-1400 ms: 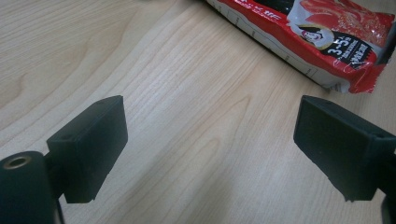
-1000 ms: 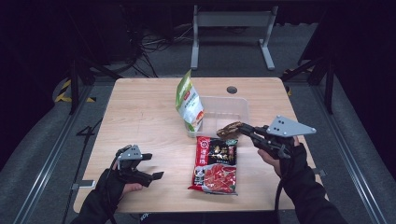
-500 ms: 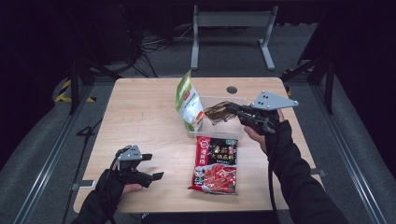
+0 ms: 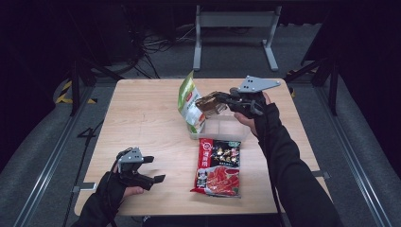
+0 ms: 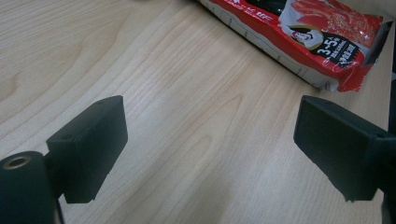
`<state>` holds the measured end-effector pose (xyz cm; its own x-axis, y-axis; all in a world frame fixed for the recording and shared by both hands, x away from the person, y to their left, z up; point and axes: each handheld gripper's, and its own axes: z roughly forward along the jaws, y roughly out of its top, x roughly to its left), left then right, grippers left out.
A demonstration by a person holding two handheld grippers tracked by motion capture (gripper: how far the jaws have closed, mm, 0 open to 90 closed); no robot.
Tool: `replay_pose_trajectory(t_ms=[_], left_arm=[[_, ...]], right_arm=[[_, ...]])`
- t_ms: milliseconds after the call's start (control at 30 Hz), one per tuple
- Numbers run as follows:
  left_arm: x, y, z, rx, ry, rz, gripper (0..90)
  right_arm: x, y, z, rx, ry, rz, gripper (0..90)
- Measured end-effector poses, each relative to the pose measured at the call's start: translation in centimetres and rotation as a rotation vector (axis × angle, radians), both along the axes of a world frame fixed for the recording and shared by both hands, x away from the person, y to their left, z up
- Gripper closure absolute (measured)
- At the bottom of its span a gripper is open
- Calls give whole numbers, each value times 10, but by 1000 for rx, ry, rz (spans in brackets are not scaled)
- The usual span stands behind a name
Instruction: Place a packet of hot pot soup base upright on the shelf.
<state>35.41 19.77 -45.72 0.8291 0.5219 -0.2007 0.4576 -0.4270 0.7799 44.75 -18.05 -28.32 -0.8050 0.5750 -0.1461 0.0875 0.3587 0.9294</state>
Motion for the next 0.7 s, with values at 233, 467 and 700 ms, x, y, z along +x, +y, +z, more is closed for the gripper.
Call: replay_pose_trajectory(t_ms=[233,467,700], left_arm=[[-1,2,-1,-2,5,4,107],[-3,4,-2,-6,8,14,107],[-4,5,0,-9,8,14,106]], right_arm=[[20,7,-6,6,51,46,873],[38,3,-14,37,79,72,873],[36,0,-5,52,77,138,873]])
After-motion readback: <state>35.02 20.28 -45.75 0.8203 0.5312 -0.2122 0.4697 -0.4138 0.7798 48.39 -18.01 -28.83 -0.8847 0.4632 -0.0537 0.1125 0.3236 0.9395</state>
